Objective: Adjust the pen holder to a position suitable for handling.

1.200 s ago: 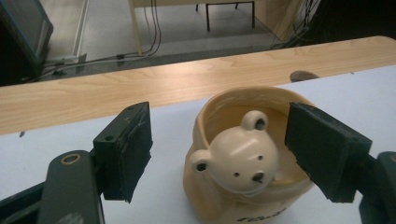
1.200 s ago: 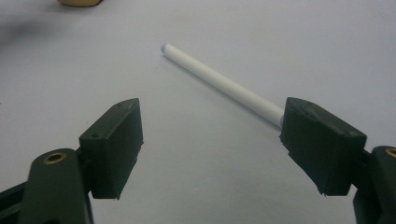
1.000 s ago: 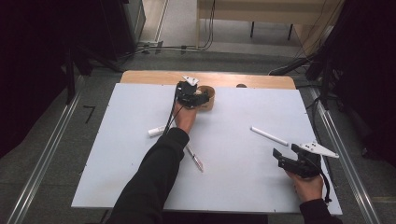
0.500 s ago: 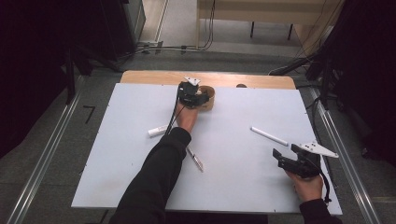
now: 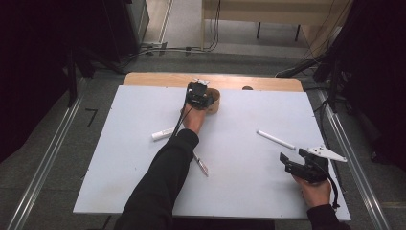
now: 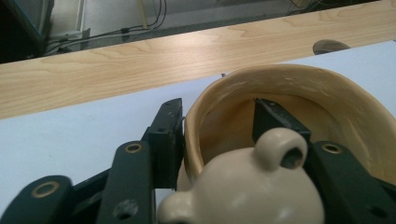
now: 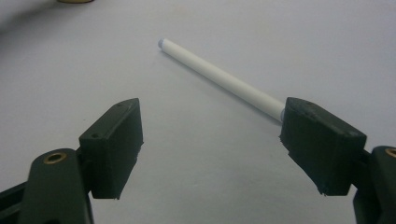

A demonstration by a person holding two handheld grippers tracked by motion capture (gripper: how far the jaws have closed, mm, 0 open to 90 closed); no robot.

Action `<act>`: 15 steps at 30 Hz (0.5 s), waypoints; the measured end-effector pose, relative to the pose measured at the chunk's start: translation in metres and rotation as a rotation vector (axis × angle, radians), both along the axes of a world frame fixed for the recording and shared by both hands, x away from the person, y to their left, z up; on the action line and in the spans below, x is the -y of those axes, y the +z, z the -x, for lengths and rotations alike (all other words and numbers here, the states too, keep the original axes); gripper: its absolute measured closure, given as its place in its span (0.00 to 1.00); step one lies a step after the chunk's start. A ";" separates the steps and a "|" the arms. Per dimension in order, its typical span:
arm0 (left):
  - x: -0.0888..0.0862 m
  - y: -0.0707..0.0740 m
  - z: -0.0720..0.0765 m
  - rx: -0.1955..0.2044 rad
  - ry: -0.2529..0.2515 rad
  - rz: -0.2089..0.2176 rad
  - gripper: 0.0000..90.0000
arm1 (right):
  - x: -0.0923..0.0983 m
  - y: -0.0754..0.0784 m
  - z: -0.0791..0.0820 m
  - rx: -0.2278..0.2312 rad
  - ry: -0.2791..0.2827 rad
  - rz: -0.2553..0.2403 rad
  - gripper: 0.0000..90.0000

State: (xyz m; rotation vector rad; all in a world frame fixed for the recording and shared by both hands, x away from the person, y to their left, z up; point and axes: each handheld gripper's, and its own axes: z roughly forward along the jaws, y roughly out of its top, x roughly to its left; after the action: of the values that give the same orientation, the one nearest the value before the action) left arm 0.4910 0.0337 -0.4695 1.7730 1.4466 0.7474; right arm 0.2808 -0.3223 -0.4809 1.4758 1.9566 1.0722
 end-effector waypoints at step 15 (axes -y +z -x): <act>-0.004 0.004 -0.001 -0.013 -0.002 0.059 0.65 | 0.000 0.000 0.000 -0.005 -0.003 -0.008 0.22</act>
State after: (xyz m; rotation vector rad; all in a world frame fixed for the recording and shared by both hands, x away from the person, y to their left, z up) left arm 0.4922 0.0382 -0.4657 1.7373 1.4610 0.6861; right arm 0.2806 -0.3224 -0.4806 1.4872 1.9547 1.0774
